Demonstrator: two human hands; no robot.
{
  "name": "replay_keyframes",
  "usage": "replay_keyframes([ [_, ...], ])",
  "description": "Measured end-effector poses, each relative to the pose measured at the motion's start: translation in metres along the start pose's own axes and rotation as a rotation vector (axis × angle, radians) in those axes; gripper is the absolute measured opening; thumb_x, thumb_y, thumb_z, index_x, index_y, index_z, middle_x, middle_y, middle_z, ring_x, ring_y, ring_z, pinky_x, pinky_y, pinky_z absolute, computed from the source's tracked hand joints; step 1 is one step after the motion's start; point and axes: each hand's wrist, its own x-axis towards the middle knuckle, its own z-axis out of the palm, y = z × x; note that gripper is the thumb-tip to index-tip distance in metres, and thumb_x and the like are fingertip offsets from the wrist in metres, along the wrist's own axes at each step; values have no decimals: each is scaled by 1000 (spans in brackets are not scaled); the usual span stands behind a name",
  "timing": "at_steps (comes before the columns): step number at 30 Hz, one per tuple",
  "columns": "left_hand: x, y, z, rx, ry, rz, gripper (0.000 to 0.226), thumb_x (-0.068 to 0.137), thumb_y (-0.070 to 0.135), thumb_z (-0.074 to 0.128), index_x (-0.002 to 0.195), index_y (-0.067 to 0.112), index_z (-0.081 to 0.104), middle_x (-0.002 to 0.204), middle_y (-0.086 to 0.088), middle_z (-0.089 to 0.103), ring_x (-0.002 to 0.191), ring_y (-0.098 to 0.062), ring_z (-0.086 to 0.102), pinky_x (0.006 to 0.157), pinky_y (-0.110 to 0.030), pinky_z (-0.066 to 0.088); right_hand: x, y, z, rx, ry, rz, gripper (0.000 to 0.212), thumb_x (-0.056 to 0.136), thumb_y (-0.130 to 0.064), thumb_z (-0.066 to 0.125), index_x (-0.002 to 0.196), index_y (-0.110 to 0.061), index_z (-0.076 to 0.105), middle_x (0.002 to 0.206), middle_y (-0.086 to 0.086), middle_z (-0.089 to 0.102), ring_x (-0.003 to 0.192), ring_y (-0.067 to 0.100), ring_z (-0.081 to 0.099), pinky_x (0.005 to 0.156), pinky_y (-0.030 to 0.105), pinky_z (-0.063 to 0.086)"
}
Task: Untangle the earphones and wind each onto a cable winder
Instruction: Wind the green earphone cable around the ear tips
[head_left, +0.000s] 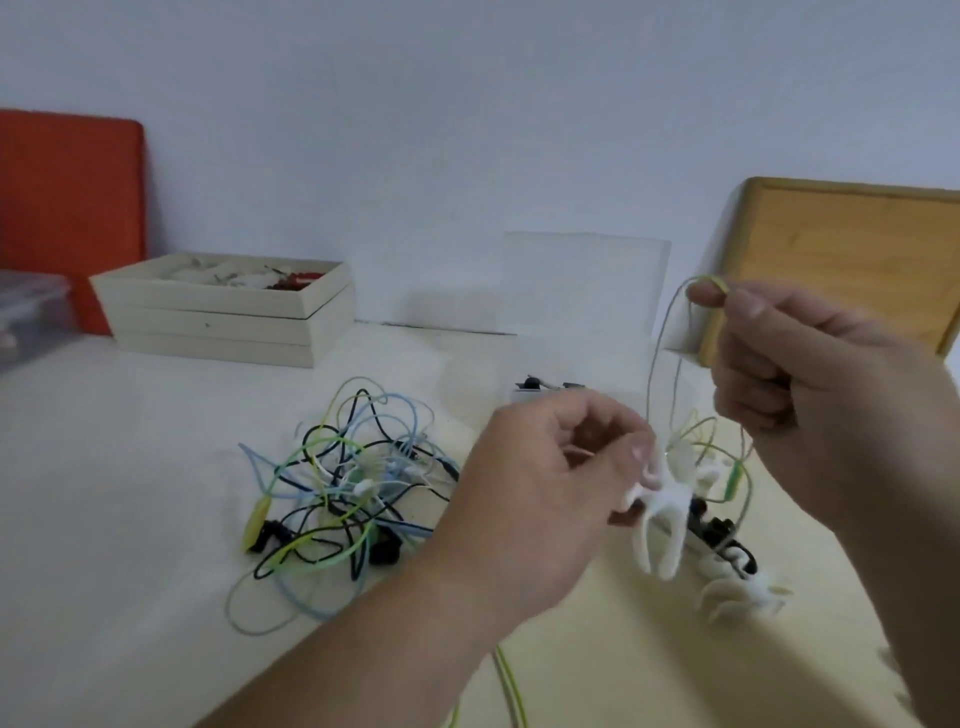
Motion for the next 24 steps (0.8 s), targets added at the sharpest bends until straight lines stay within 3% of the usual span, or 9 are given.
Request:
replay_keyframes([
  [4,15,4,-17,-278,406,-72,18,92,6,64,75,10,69,67,-2,68,56,-11,64,50,-21,52,-4,-4,4,77,-74,-46,19,84,-21,57,90,-15,74,52,-9,26,43,6,22,41,15,21],
  [6,22,2,-25,-374,512,-109,14,93,5,63,80,7,69,72,-4,69,60,-14,65,50,-20,53,-4,-8,3,90,-84,-33,19,84,-21,56,89,-14,74,50,-10,26,41,5,21,40,15,20],
  [8,26,0,-28,-462,526,-142,8,95,4,62,90,3,68,83,-11,70,65,-16,68,55,-21,56,-5,-9,2,13,-97,-4,19,81,-22,60,85,-11,75,47,-9,28,41,6,19,41,16,17],
  [10,26,-2,-29,-524,505,-170,4,94,1,62,98,2,64,96,-18,70,73,-21,71,62,-24,60,-8,-7,3,-187,-166,21,31,73,-38,70,85,-10,78,45,-5,32,42,11,21,44,20,19],
  [13,26,-3,-28,-548,488,-166,21,93,-3,62,110,9,59,111,-26,68,75,-24,73,70,-28,61,-12,-2,6,-373,-320,45,59,56,-65,78,88,-16,80,46,0,32,47,18,22,46,24,23],
  [15,25,-3,-29,-516,471,-116,30,93,-6,60,113,16,57,104,-25,67,74,-24,71,70,-28,61,-14,-3,8,-392,-368,52,62,52,-69,79,87,-18,80,48,1,33,49,18,23,48,29,23],
  [18,25,-2,-30,-373,447,-41,27,93,-7,57,103,18,62,86,-17,63,77,-23,68,72,-27,60,-14,-4,9,-392,-393,44,49,51,-55,85,80,-15,79,52,7,34,50,17,25,52,36,20],
  [22,24,-5,-29,-205,442,17,27,94,-1,60,79,17,73,81,-7,70,75,-17,71,82,-35,61,-16,-8,11,-217,-449,48,24,56,-28,80,66,-8,72,53,14,39,51,20,24,51,32,18],
  [24,23,-4,-29,-179,450,22,26,94,2,62,77,18,74,77,0,72,72,-13,71,85,-38,61,-16,-10,12,-107,-447,50,24,53,-26,80,62,-8,67,55,11,35,52,22,24,50,31,18],
])
